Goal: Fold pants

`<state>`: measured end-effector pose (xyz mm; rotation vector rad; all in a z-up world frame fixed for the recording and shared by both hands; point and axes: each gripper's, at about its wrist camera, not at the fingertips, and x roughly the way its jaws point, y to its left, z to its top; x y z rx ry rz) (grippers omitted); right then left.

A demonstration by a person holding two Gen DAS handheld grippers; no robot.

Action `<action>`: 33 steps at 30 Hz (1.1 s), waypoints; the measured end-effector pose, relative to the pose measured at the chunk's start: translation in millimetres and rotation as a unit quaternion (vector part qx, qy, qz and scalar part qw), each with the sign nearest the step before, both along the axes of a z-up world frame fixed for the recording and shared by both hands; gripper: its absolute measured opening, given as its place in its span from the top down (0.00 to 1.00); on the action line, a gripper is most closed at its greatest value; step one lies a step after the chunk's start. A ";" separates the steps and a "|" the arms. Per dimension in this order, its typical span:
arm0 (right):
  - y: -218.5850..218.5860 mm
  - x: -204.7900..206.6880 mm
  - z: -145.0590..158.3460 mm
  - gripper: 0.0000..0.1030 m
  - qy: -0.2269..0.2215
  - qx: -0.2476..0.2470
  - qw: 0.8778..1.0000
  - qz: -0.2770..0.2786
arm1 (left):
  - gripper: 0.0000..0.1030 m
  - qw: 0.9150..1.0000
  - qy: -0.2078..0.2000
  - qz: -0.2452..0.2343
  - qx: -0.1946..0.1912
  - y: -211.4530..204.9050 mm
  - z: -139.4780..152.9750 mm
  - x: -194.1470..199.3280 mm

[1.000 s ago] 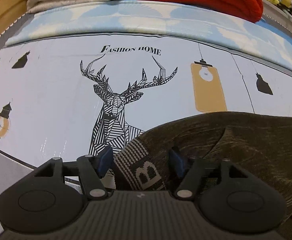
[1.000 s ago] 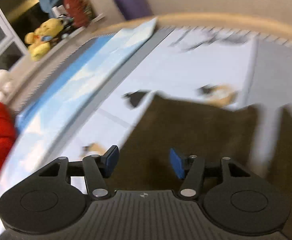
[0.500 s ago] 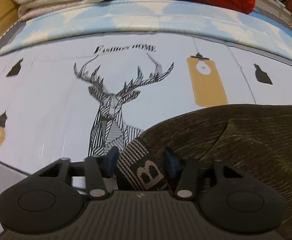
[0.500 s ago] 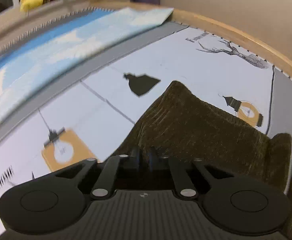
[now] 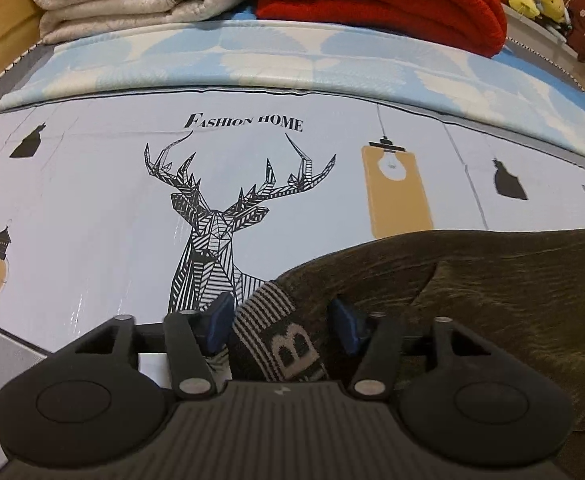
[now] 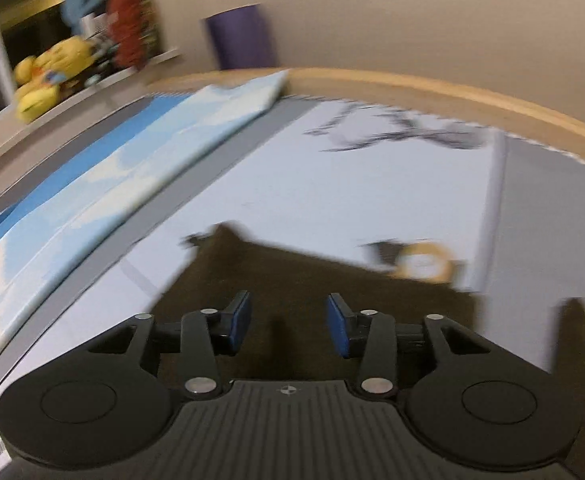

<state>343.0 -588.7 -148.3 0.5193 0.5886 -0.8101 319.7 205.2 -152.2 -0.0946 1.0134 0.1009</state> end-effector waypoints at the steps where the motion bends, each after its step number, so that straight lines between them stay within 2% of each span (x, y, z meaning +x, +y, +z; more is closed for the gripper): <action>1: -6.0 -10.4 1.3 0.52 0.008 0.001 1.000 -0.011 | 0.30 1.000 0.004 0.002 -0.010 2.1 2.0 -2.3; 4: -20.3 -38.1 -2.2 0.50 0.058 0.011 0.997 -0.042 | 0.25 0.998 0.026 0.013 -0.052 12.9 5.4 -12.1; 7: -30.3 -62.0 -14.4 0.50 0.105 0.047 0.992 -0.055 | 0.23 0.994 0.061 0.013 -0.093 21.9 2.9 -28.1; 9: -33.9 -71.6 -25.9 0.47 0.106 0.084 0.990 -0.041 | 0.23 0.990 0.082 0.002 -0.115 22.9 -1.2 -42.9; 10: -32.5 -72.4 -29.0 0.46 0.103 0.082 0.991 -0.023 | 0.23 0.988 0.093 -0.005 -0.123 21.8 -4.7 -49.8; 11: -29.3 -70.1 -29.9 0.53 0.112 0.063 0.992 0.003 | 0.23 0.986 0.111 -0.011 -0.121 18.7 -9.5 -57.6; 12: -27.4 -67.4 -30.1 0.83 0.112 0.045 0.992 0.033 | 0.25 0.986 0.127 -0.017 -0.112 15.2 -13.9 -64.2; 13: -29.9 -67.2 -29.6 0.93 0.096 0.040 0.993 0.053 | 0.26 0.984 0.145 -0.029 -0.100 9.7 -19.2 -72.1; 14: -34.8 -69.6 -29.6 0.92 0.081 0.048 0.994 0.049 | 0.32 0.983 0.154 -0.045 -0.090 3.9 -23.2 -81.4; 15: -39.8 -74.0 -29.4 0.91 0.074 0.060 0.995 0.036 | 0.41 0.985 0.145 -0.057 -0.072 0.7 -23.3 -89.9; 16: -41.5 -78.5 -27.8 0.91 0.066 0.071 0.995 0.025 | 0.46 0.987 0.138 -0.069 -0.054 -1.3 -21.1 -95.8; 17: -39.7 -82.9 -23.7 0.88 0.064 0.074 0.995 0.014 | 0.56 0.987 0.136 -0.071 -0.045 -1.3 -18.2 -99.5; 18: -35.2 -85.7 -17.9 0.80 0.066 0.073 0.995 0.008 | 0.67 0.987 0.139 -0.061 -0.044 0.3 -15.2 -101.8; 20: -26.8 -91.0 0.4 0.71 0.052 0.079 0.995 0.034 | 0.72 0.988 0.144 -0.044 -0.029 0.5 -8.7 -108.3; 22: -15.2 -100.4 24.6 0.63 0.027 0.075 0.994 0.073 | 0.74 0.989 0.146 -0.028 0.012 -3.8 -2.6 -115.6; 23: -7.8 -105.1 40.0 0.56 0.016 0.068 0.993 0.093 | 0.74 0.988 0.151 -0.018 0.035 -4.2 2.6 -117.6; 24: -1.5 -109.1 54.3 0.51 0.002 0.062 0.992 0.112 | 0.67 0.987 0.154 -0.011 0.045 -5.1 8.6 -120.9; 25: 5.8 -118.2 68.6 0.51 -0.016 0.056 0.990 0.132 | 0.60 0.988 0.147 -0.011 0.033 -4.3 16.7 -126.0; 26: 12.6 -128.2 82.0 0.49 -0.032 0.050 0.987 0.151 | 0.42 0.990 0.139 -0.015 0.006 -3.4 24.4 -132.7; 27: 20.1 -139.5 93.8 0.46 -0.045 0.044 0.984 0.169 | 0.29 0.991 0.134 -0.021 -0.019 -3.4 29.0 -138.8; 29: 31.6 -160.8 111.9 0.41 -0.061 0.032 0.977 0.202 | 0.26 0.988 0.139 -0.031 -0.053 -6.9 27.7 -153.0; 31: 38.6 -178.7 124.9 0.37 -0.066 0.022 0.972 0.224 | 0.26 0.986 0.154 -0.035 -0.060 -10.3 13.1 -165.9; 32: 40.3 -189.6 128.2 0.36 -0.064 0.018 0.971 0.231 | 0.27 0.983 0.171 -0.041 -0.059 -12.7 0.2 -172.2; 33: 40.1 -199.0 129.4 0.36 -0.060 0.017 0.970 0.234 | 0.34 0.978 0.194 -0.052 -0.049 -16.5 -12.2 -177.2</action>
